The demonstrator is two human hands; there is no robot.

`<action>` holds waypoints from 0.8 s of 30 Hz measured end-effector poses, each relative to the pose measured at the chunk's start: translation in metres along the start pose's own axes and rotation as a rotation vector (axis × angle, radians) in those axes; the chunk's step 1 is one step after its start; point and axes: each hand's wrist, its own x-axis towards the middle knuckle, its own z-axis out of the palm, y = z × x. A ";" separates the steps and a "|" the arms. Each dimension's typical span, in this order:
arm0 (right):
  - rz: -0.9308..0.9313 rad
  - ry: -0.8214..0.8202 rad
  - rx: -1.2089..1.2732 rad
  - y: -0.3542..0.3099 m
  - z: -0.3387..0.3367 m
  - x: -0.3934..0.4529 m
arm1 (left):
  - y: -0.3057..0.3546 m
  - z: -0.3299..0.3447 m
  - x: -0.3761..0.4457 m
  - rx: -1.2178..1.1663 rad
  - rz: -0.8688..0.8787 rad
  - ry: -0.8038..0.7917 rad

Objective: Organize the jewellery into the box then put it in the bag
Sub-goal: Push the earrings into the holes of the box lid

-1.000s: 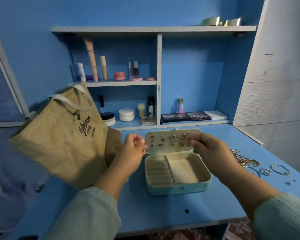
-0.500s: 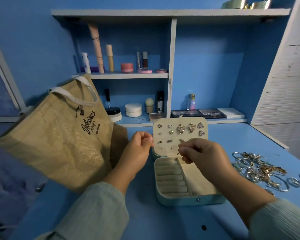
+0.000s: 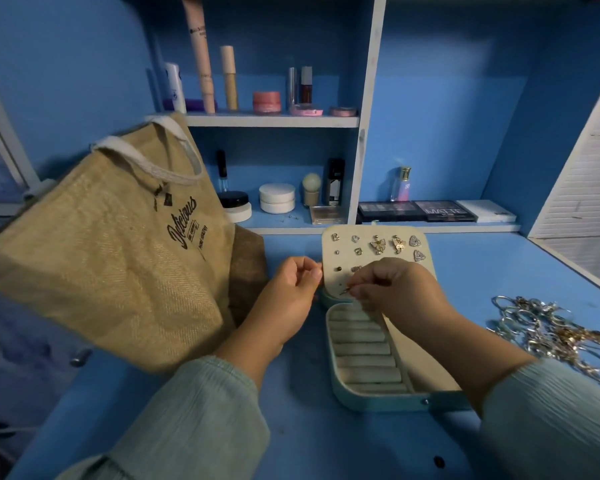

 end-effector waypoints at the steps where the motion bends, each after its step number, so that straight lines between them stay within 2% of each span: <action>1: -0.012 0.011 -0.018 0.000 0.001 0.001 | 0.000 0.000 0.000 -0.011 0.001 0.001; 15: -0.028 0.061 -0.131 0.001 0.007 0.002 | 0.002 -0.001 0.001 -0.217 0.027 -0.037; 24: 0.013 0.045 -0.109 -0.001 0.007 -0.004 | 0.004 -0.002 0.000 -0.237 0.015 -0.041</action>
